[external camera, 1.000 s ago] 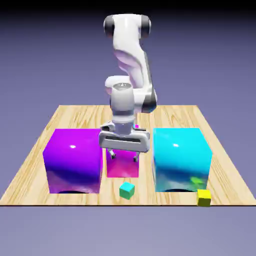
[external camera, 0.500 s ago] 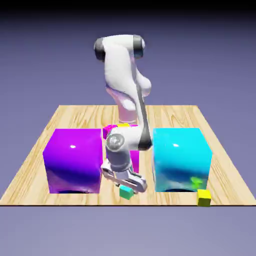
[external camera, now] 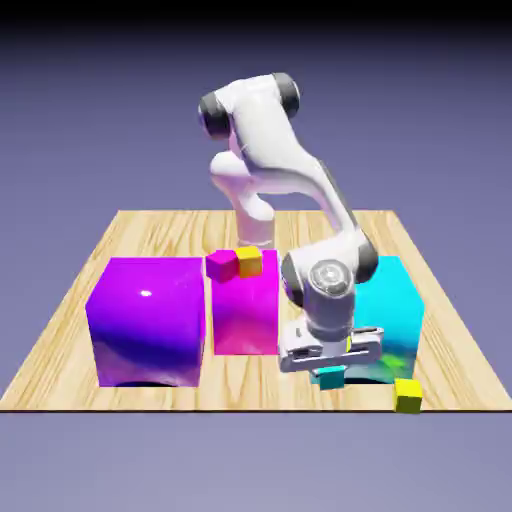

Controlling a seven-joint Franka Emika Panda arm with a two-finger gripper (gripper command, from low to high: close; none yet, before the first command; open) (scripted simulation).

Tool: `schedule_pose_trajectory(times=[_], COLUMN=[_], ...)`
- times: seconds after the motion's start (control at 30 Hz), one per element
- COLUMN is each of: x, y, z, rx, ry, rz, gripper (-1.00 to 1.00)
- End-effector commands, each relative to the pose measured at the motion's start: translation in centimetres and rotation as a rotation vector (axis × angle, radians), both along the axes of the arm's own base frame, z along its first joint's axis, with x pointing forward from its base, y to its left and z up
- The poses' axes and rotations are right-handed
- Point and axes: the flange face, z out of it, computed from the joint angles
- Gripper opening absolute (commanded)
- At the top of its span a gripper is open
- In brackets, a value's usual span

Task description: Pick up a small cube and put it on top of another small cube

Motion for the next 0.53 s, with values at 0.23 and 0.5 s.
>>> schedule_pose_trajectory(times=[0.23,0.5], x=[-1.7,-1.9], y=[14.4,14.1], z=[3.9,1.8], rx=[-0.112,-0.113], ry=[-0.077,-0.078], rz=[0.630,0.629], gripper=[-1.00,1.00])
